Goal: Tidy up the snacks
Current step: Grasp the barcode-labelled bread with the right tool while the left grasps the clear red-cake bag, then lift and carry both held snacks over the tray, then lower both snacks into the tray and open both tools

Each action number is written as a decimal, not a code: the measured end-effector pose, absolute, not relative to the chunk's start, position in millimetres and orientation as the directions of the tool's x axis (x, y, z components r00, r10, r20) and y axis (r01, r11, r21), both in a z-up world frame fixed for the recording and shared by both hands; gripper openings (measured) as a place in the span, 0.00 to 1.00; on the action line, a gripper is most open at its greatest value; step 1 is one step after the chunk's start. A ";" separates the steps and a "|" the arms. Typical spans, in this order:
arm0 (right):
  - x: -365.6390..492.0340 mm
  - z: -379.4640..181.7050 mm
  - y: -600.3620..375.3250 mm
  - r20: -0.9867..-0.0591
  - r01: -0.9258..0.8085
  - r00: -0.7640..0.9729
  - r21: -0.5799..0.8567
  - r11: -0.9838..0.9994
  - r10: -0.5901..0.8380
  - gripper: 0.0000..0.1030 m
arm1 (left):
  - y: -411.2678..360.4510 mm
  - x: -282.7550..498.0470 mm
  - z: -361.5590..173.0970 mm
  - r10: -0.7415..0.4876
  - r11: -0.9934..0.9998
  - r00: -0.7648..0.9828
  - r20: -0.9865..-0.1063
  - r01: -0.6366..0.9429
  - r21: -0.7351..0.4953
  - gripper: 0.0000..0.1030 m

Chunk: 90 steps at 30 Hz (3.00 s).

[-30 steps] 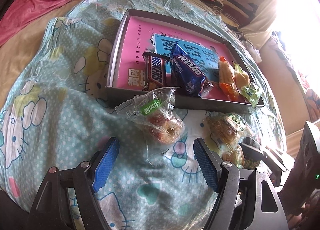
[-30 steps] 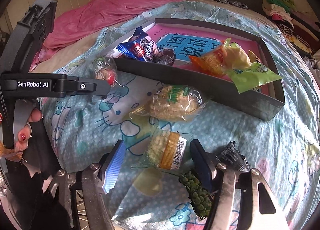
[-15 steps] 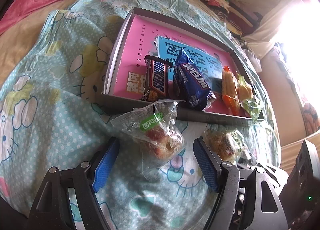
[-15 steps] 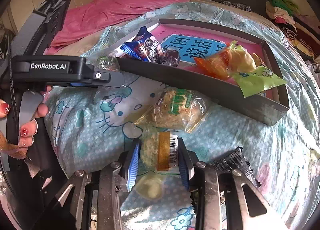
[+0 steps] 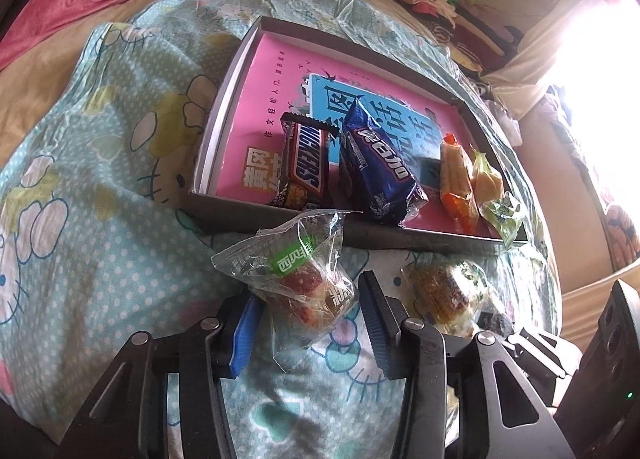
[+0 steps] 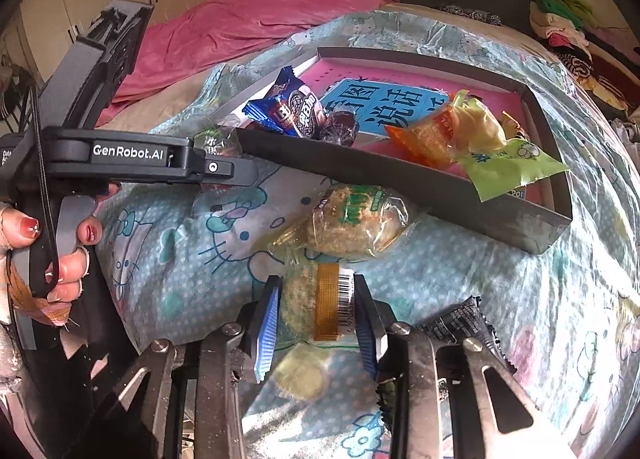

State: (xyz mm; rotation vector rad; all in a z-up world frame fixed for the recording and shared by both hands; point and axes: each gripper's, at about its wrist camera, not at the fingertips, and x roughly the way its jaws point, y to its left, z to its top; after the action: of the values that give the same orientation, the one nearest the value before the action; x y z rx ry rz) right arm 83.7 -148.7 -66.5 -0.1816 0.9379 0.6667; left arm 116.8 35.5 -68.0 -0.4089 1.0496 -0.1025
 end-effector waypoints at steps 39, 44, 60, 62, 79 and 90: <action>80.0 -23.0 -170.5 -0.630 -0.616 0.509 0.210 0.759 0.587 0.34 | 40.1 90.3 -15.8 -0.231 0.950 0.589 -0.774 -0.037 -0.311 0.45; 88.1 -20.0 -181.5 -0.616 -0.588 0.533 0.224 0.777 0.581 0.34 | 39.0 91.7 -12.8 -0.228 0.952 0.596 -0.770 -0.030 -0.305 0.45; 112.5 -12.7 -212.1 -0.578 -0.503 0.607 0.250 0.827 0.545 0.34 | 36.5 107.5 -10.2 -0.228 0.951 0.604 -0.763 -0.031 -0.308 0.45; 114.5 -12.2 -215.6 -0.574 -0.494 0.616 0.252 0.832 0.540 0.34 | 36.9 110.9 -10.5 -0.225 0.951 0.604 -0.764 -0.035 -0.307 0.45; 156.5 -25.8 -236.7 -0.615 -0.375 0.662 0.223 0.900 0.428 0.34 | 47.8 145.9 -25.6 -0.198 0.946 0.594 -0.780 -0.091 -0.310 0.45; 175.8 -39.8 -231.2 -0.637 -0.347 0.680 0.155 0.925 0.363 0.34 | 55.6 165.2 -30.8 -0.177 0.943 0.595 -0.784 -0.124 -0.308 0.46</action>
State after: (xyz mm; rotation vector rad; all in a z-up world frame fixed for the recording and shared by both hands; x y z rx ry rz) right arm 175.8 -231.2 -39.8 0.0223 0.7194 0.3985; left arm 165.2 55.6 -30.8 -0.3499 0.9380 -0.0316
